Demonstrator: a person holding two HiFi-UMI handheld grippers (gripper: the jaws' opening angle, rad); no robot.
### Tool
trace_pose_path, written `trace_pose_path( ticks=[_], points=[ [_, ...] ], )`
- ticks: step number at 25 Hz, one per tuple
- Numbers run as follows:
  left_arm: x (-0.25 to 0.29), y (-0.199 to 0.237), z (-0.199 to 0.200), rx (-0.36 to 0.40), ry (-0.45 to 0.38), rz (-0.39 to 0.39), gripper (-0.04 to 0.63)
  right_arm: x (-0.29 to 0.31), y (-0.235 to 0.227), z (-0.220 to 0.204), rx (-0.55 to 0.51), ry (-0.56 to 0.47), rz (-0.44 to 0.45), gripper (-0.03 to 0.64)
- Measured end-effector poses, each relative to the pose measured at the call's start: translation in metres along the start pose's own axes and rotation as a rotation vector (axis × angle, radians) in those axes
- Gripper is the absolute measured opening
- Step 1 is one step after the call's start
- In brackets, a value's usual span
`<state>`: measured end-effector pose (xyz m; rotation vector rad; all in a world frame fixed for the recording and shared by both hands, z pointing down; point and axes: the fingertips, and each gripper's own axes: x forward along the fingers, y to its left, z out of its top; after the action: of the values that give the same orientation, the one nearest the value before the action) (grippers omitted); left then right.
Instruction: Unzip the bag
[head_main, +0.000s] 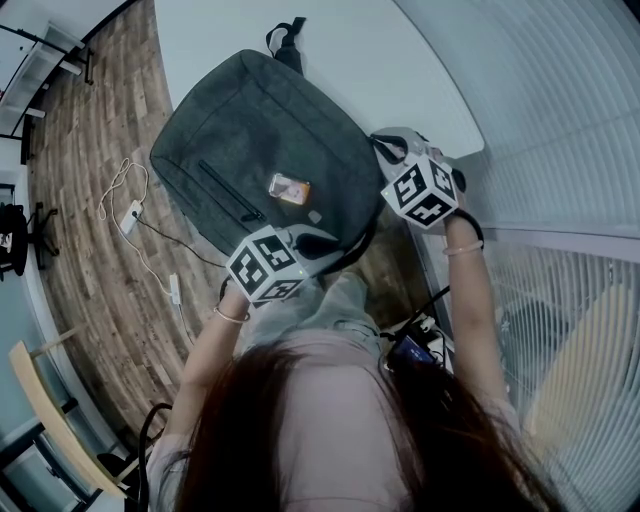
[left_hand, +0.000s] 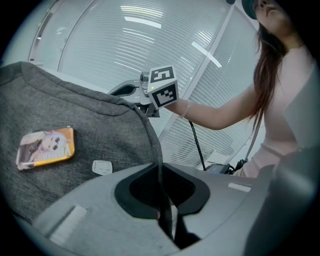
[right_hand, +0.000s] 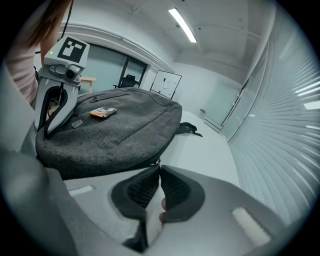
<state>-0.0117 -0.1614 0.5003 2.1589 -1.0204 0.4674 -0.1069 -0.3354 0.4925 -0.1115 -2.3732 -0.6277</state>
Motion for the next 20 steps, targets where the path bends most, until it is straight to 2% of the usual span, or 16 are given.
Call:
trace_pose_path(
  ticks=[12,20],
  points=[
    [0.001,-0.002,0.000,-0.002,0.009,-0.023,0.034,0.010,-0.008,0.006,-0.030,0.037,0.068,0.017],
    [0.004,-0.002,0.002,-0.009,0.019,-0.039,0.032,0.014,-0.014,0.009,0.004,0.029,0.084,0.020]
  ],
)
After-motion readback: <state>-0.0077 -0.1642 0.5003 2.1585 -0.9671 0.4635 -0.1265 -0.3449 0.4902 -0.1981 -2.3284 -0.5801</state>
